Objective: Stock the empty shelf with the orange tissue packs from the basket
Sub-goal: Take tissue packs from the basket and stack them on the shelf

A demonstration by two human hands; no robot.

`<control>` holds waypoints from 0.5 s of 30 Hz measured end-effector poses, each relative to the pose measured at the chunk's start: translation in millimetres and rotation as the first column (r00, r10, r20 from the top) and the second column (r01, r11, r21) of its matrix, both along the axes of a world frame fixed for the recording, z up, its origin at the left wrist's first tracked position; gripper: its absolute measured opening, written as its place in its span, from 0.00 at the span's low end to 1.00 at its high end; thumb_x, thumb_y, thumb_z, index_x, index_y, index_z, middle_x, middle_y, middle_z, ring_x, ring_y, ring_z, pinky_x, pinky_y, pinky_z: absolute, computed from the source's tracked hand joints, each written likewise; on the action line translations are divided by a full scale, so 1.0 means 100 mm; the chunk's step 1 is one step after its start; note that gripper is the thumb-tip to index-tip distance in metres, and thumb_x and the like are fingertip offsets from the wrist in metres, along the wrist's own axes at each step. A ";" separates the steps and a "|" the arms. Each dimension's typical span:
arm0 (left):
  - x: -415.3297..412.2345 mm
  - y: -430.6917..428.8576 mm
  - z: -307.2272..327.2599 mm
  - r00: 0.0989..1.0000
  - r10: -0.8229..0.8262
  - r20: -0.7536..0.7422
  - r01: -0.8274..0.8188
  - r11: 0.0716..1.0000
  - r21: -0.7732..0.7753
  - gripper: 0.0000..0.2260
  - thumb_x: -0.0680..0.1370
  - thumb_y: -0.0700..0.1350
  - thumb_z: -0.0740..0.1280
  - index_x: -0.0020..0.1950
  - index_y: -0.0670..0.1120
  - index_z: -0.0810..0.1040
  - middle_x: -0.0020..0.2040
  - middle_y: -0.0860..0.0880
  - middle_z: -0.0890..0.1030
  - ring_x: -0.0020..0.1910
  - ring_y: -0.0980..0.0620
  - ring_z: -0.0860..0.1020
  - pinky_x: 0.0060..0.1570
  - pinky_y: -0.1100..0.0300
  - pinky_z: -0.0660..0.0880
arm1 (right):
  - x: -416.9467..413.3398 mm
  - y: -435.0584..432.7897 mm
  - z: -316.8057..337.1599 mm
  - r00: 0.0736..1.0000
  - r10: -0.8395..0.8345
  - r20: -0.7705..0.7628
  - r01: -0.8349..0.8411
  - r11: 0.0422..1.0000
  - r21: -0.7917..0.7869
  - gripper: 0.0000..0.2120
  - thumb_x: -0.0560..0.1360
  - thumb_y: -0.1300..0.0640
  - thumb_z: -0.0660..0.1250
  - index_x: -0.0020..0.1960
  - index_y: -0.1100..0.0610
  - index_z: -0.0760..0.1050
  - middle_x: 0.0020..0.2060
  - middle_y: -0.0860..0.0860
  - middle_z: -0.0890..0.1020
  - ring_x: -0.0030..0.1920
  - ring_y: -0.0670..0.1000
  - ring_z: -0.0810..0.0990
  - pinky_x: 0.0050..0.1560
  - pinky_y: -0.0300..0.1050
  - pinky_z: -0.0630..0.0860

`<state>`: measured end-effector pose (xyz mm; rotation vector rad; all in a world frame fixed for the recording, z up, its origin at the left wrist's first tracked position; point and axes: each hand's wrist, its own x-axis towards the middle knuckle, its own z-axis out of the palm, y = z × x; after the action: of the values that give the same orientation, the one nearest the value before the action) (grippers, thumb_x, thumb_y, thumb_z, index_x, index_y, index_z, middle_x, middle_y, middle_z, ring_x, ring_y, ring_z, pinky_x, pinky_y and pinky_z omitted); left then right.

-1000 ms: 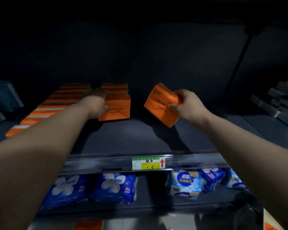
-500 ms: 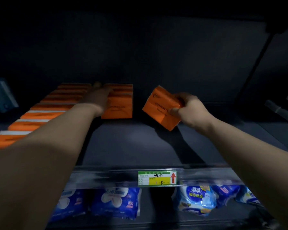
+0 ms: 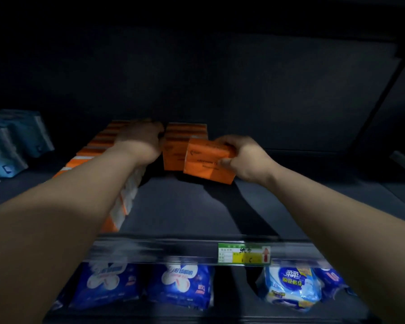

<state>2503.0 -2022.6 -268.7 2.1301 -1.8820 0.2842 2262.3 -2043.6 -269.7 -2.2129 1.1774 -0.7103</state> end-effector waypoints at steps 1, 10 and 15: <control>0.04 0.07 0.02 1.000 -0.007 0.026 0.007 1.000 -0.015 0.15 0.78 0.50 0.59 0.61 0.46 0.75 0.62 0.40 0.75 0.59 0.39 0.74 0.57 0.53 0.72 | 0.09 0.00 -0.01 0.999 0.011 -0.040 -0.012 1.000 -0.021 0.23 0.73 0.62 0.68 0.67 0.51 0.71 0.60 0.51 0.77 0.58 0.51 0.76 0.56 0.42 0.74; 0.33 0.44 -0.02 0.987 0.155 0.034 -0.153 0.987 -0.056 0.19 0.78 0.54 0.59 0.63 0.47 0.75 0.62 0.41 0.77 0.58 0.39 0.75 0.56 0.52 0.74 | 0.68 -0.06 -0.19 0.938 -0.090 -0.336 -0.016 0.953 -0.302 0.23 0.75 0.57 0.65 0.69 0.48 0.68 0.66 0.55 0.71 0.65 0.59 0.62 0.65 0.48 0.60; 0.33 0.47 -0.05 0.990 0.144 0.003 -0.143 0.987 -0.067 0.17 0.78 0.53 0.60 0.60 0.45 0.77 0.59 0.40 0.78 0.57 0.39 0.76 0.54 0.52 0.74 | 0.76 -0.12 -0.32 0.933 -0.188 -0.306 0.068 0.929 -0.363 0.20 0.77 0.57 0.60 0.68 0.48 0.68 0.66 0.57 0.67 0.65 0.60 0.62 0.63 0.48 0.60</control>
<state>2536.5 -1976.0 -273.9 2.2258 -1.7012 0.3815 2337.8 -2055.9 -301.2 -2.6502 1.4721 -0.6482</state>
